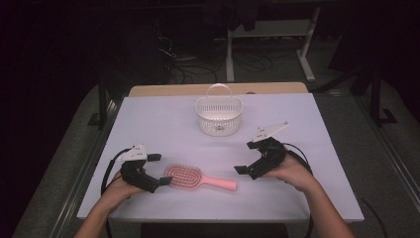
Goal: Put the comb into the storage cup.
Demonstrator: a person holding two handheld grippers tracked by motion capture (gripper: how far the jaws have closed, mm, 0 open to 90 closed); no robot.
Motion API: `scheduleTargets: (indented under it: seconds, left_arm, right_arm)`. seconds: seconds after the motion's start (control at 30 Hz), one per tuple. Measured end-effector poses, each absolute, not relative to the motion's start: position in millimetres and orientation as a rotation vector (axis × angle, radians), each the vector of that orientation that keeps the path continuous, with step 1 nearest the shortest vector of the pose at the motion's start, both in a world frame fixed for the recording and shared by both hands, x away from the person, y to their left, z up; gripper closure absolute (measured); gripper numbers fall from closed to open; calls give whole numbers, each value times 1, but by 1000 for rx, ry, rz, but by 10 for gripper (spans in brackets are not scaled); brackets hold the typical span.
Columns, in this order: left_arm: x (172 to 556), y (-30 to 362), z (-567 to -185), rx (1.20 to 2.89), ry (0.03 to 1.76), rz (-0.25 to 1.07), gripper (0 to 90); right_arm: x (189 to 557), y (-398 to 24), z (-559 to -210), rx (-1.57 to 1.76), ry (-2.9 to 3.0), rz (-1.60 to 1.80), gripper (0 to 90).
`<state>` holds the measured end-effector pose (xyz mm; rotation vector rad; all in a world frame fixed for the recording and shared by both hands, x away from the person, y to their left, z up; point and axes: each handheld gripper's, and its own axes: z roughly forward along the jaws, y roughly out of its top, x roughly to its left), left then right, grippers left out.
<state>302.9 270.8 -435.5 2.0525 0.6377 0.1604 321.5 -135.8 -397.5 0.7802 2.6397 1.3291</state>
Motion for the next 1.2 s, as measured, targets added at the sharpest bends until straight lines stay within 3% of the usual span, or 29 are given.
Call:
scheduleTargets:
  seconds: [1.2]
  left_arm:
    - [305, 274, -434, 2037, 629, 157, 1]
  right_arm:
    - [336, -100, -385, 676, 2682, 1343, 0]
